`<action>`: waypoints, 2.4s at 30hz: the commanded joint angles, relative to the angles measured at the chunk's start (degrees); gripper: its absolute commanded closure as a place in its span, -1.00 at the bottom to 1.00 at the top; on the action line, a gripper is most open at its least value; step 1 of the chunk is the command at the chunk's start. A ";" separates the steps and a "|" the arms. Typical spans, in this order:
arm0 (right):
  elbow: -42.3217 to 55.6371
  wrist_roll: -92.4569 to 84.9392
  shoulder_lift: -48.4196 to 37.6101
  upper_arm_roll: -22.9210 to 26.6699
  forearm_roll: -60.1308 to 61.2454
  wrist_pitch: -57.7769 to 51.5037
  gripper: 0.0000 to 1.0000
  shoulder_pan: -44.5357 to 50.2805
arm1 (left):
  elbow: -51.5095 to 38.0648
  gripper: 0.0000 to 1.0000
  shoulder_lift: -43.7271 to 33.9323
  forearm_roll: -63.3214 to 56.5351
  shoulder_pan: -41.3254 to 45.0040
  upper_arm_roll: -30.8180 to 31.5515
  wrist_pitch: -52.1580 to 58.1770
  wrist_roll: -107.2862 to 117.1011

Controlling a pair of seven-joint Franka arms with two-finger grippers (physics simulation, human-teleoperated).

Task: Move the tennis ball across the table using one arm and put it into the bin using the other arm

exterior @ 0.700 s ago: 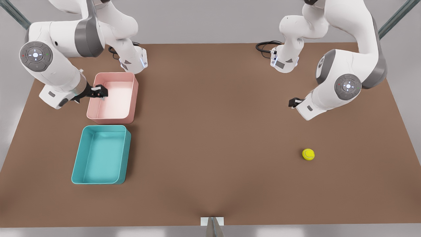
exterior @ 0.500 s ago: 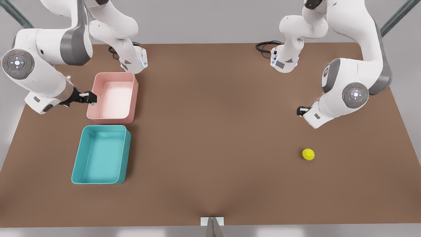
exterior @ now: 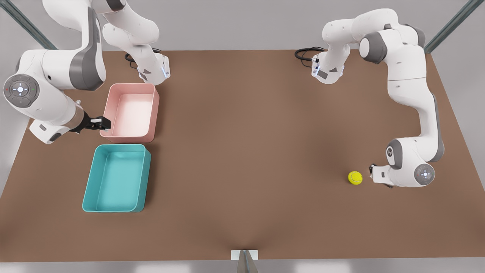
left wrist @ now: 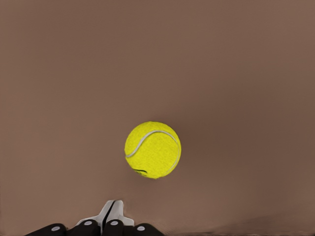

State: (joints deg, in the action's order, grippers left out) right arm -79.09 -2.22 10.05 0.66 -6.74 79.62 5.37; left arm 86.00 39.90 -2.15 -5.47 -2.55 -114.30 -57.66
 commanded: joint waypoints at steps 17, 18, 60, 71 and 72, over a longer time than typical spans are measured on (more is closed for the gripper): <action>-0.54 -4.72 0.15 0.04 0.23 -1.05 -1.00 -0.36 | 7.52 0.57 1.32 -5.14 1.43 -1.06 -13.85 -59.14; -0.54 -4.72 0.15 0.04 0.14 -1.05 -1.00 -0.27 | 7.61 0.57 1.58 -5.14 1.42 -1.06 -13.76 -59.06; -35.08 36.50 10.26 -0.05 6.47 61.53 -1.00 22.94 | -7.51 -1.00 -26.63 6.90 13.82 1.93 43.72 80.69; -43.43 37.73 11.84 0.92 7.18 70.14 -1.00 22.32 | -7.34 -1.00 -26.63 6.81 13.82 1.93 43.81 80.69; -43.43 37.82 11.84 0.92 7.26 70.14 -1.00 22.32 | -7.16 -1.00 -26.63 6.81 13.91 1.93 43.81 80.69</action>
State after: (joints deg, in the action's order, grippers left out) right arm -122.48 25.99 21.84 1.58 0.25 144.75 27.67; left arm 78.75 13.34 4.71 8.40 -0.62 -70.71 8.29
